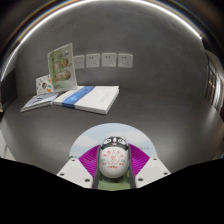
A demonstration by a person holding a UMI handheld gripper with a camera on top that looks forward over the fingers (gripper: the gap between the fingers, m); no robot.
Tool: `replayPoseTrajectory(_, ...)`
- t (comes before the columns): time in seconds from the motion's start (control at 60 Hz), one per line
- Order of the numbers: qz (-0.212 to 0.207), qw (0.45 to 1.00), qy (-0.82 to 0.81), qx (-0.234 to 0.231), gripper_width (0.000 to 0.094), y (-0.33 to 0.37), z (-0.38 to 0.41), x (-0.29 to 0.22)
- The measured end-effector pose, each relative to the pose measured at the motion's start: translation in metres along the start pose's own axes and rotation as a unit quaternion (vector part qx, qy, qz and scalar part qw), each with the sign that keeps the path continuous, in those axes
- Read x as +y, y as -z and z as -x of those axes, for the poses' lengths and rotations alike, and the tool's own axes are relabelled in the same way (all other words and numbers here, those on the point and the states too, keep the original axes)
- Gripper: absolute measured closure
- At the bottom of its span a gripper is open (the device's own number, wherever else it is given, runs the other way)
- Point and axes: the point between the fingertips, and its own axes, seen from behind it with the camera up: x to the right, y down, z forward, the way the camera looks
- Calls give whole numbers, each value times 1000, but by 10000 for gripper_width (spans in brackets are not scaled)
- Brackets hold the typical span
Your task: Arrange mouse
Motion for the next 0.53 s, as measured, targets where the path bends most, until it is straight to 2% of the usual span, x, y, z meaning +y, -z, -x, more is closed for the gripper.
replayPoseTrajectory(0.067,-3,1000,-12,-18,514,-3,3,4)
replayPoseTrajectory(0.117,-2,999,-23,-30,471,-3,3,3)
replayPoseTrajectory(0.133,-2,999,-25,-32,399,-1,3,3)
replayPoseTrajectory(0.15,-2,999,-26,-34,429,-1,3,4)
replayPoseTrajectory(0.217,-3,999,-27,-45,367,0,5,3)
replayPoseTrajectory(0.233,-3,998,-31,-47,298,1,6,3)
replayPoseTrajectory(0.283,-4,998,-41,-46,179,10,4,4)
replayPoseTrajectory(0.3,-5,998,-44,-46,243,14,4,5)
replayPoseTrajectory(0.333,-7,998,-48,-44,130,23,2,6)
replayPoseTrajectory(0.4,-12,998,-53,-39,95,49,0,14)
replayPoseTrajectory(0.533,-16,997,-72,-18,101,107,-9,41)
